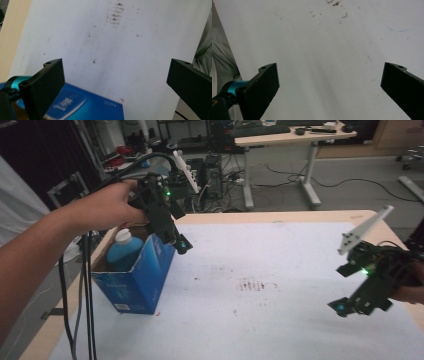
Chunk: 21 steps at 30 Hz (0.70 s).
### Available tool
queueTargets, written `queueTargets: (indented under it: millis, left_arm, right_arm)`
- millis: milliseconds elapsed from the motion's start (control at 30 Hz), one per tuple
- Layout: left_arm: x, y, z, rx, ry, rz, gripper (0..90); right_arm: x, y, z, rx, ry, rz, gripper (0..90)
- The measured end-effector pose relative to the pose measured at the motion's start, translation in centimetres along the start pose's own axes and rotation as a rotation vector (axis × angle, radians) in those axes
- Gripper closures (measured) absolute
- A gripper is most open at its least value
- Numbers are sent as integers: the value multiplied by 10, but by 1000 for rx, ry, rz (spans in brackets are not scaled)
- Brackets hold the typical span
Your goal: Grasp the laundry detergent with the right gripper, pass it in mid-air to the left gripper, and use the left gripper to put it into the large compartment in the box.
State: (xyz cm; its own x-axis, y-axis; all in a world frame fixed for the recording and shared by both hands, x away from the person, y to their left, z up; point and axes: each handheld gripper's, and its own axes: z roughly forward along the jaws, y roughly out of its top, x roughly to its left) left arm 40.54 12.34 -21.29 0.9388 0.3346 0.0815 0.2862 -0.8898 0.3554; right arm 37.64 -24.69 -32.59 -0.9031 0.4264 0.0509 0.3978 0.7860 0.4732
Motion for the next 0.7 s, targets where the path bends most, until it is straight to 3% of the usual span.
queueTargets:
  millis: [333, 400, 500, 700]
  left_arm:
    - [-5, 33, 30, 15, -6, 59, 16]
    - [-4, 39, 40, 22, -9, 50, 16]
    - [-1, 45, 56, 35, -40, 32, 16]
    - [-1, 54, 82, 38, -87, 57, 16]
  right_arm:
    - [-4, 20, -4, 32, 11, -17, 9]
    - [-5, 23, -3, 46, 12, -17, 9]
    - [-8, 26, -3, 51, 12, -20, 9]
    - [-10, 29, -3, 66, 14, -21, 9]
